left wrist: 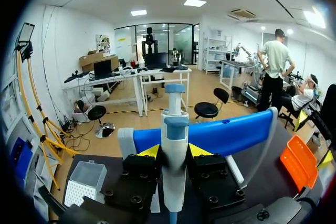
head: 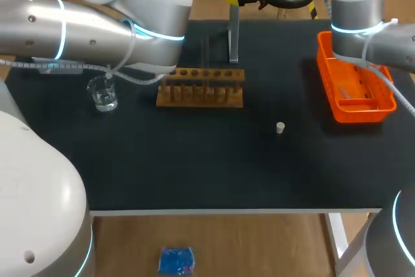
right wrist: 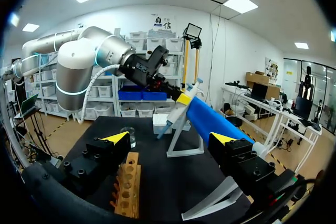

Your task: Invert the test tube, pick up the pipette, mount the tip to pipette, aspirate from beaker and dispense into the tube, eject the tip, return the pipette, and cap with the stopper.

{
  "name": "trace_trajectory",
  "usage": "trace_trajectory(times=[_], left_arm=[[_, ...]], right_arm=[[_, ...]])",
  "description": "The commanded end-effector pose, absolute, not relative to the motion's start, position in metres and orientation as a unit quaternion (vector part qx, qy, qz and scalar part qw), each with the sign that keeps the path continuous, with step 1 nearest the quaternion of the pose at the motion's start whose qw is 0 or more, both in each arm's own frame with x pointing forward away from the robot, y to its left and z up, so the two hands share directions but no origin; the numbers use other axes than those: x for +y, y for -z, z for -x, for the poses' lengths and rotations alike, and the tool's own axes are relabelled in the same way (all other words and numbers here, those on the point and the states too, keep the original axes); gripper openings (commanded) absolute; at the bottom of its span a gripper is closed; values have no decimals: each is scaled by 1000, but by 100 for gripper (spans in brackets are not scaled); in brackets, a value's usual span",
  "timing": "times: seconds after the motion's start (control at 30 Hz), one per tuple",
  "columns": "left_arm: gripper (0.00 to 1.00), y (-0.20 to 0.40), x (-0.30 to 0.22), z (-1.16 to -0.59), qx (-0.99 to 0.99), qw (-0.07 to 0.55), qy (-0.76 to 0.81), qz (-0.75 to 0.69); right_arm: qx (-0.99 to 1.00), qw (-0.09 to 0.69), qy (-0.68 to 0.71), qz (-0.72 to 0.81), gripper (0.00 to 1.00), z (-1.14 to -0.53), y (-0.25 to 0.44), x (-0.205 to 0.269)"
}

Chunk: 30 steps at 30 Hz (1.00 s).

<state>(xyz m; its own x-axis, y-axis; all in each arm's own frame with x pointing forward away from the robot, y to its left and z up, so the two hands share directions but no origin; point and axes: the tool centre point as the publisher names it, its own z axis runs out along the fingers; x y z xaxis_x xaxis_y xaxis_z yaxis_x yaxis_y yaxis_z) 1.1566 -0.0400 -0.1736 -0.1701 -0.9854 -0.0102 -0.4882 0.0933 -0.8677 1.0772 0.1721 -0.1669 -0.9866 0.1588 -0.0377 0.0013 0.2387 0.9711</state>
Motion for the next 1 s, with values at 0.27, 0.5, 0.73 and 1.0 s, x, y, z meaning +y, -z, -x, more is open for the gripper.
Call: trace_trajectory(times=[0.27,0.5,0.73,1.0], left_arm=[[0,175,-40,-1164,667,320,373,560],[0,181,-42,-1164,669,317,369,562],[0,189,-41,-1162,669,311,366,567],[0,195,-41,-1162,669,306,363,571]], right_arm=[[785,63,-614,-51,100,-1078,166,171],[785,63,-614,-51,100,-1078,166,171],[785,63,-614,-51,100,-1078,166,171],[785,63,-614,-51,100,-1078,166,171]])
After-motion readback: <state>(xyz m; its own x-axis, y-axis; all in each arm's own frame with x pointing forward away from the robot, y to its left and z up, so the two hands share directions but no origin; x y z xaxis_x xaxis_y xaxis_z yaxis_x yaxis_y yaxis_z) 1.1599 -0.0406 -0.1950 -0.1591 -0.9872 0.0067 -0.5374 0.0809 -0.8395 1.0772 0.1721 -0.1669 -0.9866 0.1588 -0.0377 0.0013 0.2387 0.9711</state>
